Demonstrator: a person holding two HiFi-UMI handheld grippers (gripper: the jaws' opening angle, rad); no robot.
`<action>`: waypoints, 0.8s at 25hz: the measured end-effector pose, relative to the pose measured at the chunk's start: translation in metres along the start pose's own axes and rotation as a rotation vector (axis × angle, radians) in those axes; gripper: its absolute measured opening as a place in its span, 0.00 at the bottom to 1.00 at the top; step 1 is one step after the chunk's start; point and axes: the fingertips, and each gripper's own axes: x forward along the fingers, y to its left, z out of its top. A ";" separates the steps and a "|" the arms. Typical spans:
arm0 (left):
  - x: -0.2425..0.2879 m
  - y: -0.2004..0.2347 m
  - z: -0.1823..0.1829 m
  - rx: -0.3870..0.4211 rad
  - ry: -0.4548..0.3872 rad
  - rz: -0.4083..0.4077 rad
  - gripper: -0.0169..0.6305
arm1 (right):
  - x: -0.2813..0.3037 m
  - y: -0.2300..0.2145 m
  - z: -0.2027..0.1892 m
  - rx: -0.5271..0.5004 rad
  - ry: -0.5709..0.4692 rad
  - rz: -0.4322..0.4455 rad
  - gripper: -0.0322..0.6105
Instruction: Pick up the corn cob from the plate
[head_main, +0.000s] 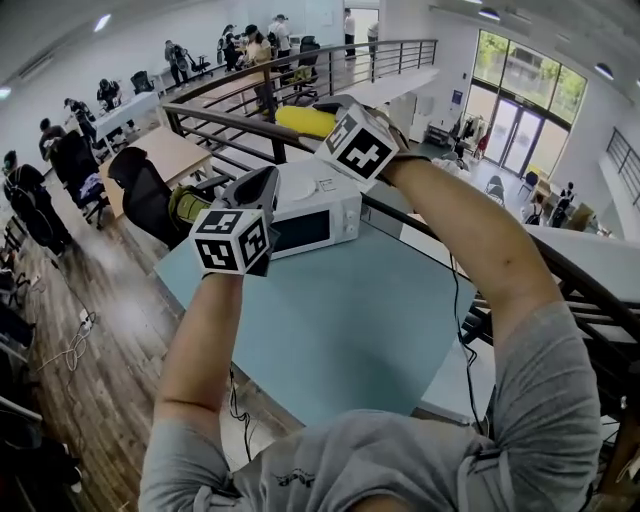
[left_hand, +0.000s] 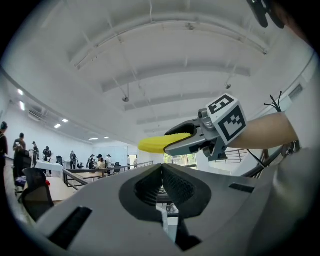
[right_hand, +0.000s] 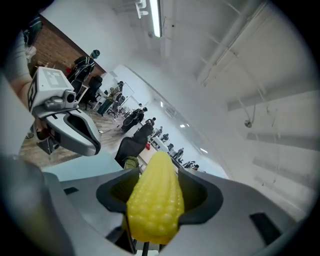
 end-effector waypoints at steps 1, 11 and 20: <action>-0.002 -0.013 0.004 -0.005 0.005 0.000 0.05 | -0.017 -0.004 0.001 -0.007 -0.018 -0.008 0.44; -0.036 -0.141 0.012 -0.098 0.048 0.069 0.05 | -0.180 -0.017 -0.006 -0.219 -0.153 -0.065 0.44; -0.092 -0.168 -0.019 -0.067 0.144 0.169 0.05 | -0.251 0.023 -0.009 -0.372 -0.275 -0.066 0.44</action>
